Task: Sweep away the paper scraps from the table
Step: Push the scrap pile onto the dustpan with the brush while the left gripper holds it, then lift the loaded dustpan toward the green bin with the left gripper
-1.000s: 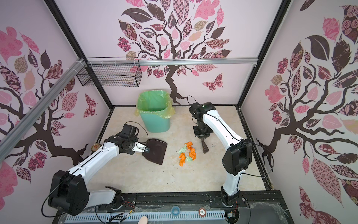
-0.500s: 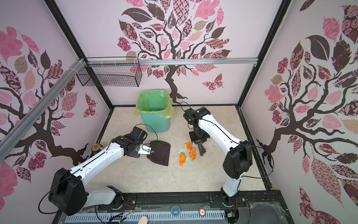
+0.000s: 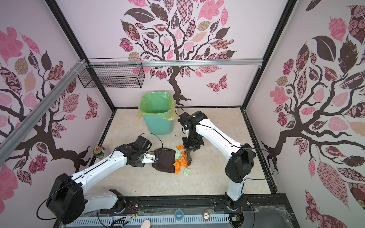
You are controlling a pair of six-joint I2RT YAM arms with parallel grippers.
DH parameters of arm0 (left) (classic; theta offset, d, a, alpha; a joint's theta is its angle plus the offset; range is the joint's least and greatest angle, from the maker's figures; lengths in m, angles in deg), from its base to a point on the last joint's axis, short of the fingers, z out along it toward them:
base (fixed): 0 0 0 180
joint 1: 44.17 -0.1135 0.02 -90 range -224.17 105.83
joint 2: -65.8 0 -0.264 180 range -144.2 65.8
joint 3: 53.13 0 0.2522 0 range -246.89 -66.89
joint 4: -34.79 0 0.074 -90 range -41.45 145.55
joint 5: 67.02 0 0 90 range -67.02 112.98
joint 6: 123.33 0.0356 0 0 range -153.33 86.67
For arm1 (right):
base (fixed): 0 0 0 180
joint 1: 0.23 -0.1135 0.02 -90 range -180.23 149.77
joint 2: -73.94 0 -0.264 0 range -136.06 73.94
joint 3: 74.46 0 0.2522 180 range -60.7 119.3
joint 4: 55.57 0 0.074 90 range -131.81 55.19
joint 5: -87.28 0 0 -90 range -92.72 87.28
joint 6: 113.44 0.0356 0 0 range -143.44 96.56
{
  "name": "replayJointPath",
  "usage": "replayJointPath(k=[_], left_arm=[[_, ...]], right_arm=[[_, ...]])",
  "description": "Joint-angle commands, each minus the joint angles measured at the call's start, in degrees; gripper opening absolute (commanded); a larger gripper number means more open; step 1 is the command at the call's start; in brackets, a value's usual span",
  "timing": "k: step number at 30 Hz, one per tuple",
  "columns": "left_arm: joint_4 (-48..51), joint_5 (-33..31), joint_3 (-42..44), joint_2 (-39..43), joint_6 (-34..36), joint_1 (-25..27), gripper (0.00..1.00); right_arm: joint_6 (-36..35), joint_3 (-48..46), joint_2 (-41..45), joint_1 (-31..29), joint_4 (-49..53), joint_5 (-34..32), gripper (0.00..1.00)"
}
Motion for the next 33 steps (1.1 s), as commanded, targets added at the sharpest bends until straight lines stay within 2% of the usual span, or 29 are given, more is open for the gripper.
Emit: replayJointPath(k=[1, 9, 12, 14, 20, 24, 33], left_arm=[[-1.7, 1.8, 2.6, 1.0, -2.2, 0.2, 0.0], [-2.5, 1.9, 3.0, -0.2, -2.6, 0.3, 0.0], [-3.0, 1.8, 3.2, 0.2, -2.3, 0.1, 0.0], [-3.2, 2.3, 3.4, 0.9, -2.4, -0.1, 0.0], [-5.3, 4.1, 5.0, 0.9, -3.3, -0.7, 0.0], [-7.5, 7.0, 6.0, 2.4, -4.2, -2.0, 0.0], [-12.6, 14.0, 7.2, 10.0, -6.6, -5.6, 0.0]], right_arm=[[1.1, 2.8, -3.5, -1.6, 1.6, 6.4, 0.0], [3.3, 9.2, -5.3, -4.5, 1.7, 7.6, 0.0], [4.4, 9.5, -3.1, -4.5, 1.7, 4.5, 0.0], [5.9, 9.7, -0.6, -4.3, 1.8, 0.0, 0.0], [8.7, 10.3, 7.9, -1.3, 1.7, -4.1, 0.0], [9.7, 7.0, 13.5, 0.3, 1.7, -5.5, 0.0], [12.6, -8.3, 24.3, 0.8, 1.3, -10.1, 0.0]])
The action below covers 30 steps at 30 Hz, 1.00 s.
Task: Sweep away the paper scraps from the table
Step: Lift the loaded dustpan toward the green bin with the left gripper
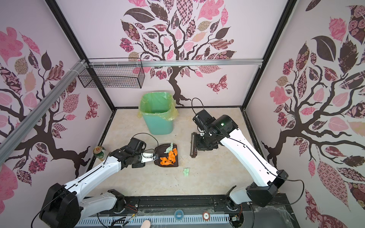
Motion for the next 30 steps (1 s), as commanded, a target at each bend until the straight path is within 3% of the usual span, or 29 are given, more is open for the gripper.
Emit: replayJointPath(k=[1, 12, 22, 30], left_arm=[[-3.7, 4.3, 2.0, 3.9, -1.6, -0.8, 0.0], [8.6, 7.1, -5.9, 7.5, 2.0, -3.2, 0.0], [19.8, 5.1, -17.0, 10.3, 6.2, -3.9, 0.0], [30.2, 6.0, -29.6, 6.0, 8.7, -5.1, 0.0]], right_arm=[[1.9, -3.1, 2.5, 0.0, 0.4, -2.6, 0.0], [1.4, -7.4, 3.7, 0.0, -0.4, -3.5, 0.0], [-2.1, -6.8, 0.9, 0.2, -2.4, -2.4, 0.0], [-3.8, -5.9, 0.4, 0.2, -3.2, -1.7, 0.0]])
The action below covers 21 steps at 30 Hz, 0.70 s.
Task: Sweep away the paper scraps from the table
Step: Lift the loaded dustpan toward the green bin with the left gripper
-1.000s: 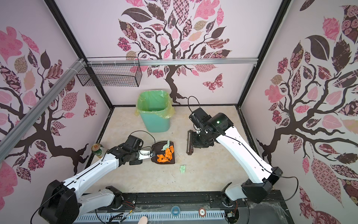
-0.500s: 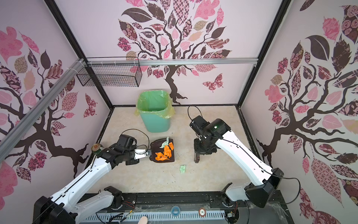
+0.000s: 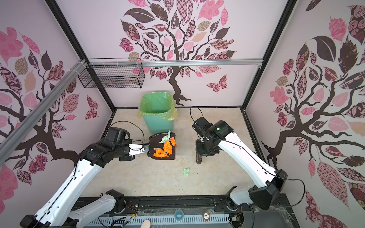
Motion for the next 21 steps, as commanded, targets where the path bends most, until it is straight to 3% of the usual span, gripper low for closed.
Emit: replayJointPath(k=[1, 14, 21], left_arm=[[5.2, 0.9, -5.3, -1.7, 1.8, -0.6, 0.0], [10.7, 3.1, -23.2, -13.8, 7.7, -7.6, 0.0], [11.7, 4.1, -30.9, -19.0, 7.6, -8.5, 0.0]], right_arm=[[-1.6, 1.9, -0.8, 0.2, -0.7, 0.2, 0.0], [-3.3, -0.6, -0.7, 0.3, -3.4, 1.4, 0.0], [-4.5, -1.5, -1.5, 0.6, -4.2, 1.7, 0.0]])
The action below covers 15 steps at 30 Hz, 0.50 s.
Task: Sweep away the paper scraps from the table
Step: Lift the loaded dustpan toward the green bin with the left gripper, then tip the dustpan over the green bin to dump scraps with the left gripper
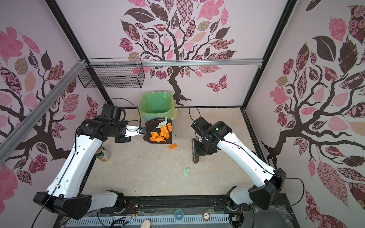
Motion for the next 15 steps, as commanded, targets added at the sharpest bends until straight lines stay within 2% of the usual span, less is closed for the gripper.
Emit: replayJointPath(k=[1, 15], left_arm=[[1.5, 2.5, -5.8, -1.8, 0.3, -0.6, 0.0], [7.3, 7.7, -25.2, -14.9, 0.9, -7.8, 0.0]], right_arm=[[-1.2, 0.2, -1.2, 0.6, -0.6, 0.1, 0.0], [-1.3, -3.2, 0.9, 1.1, -1.7, 1.4, 0.0]])
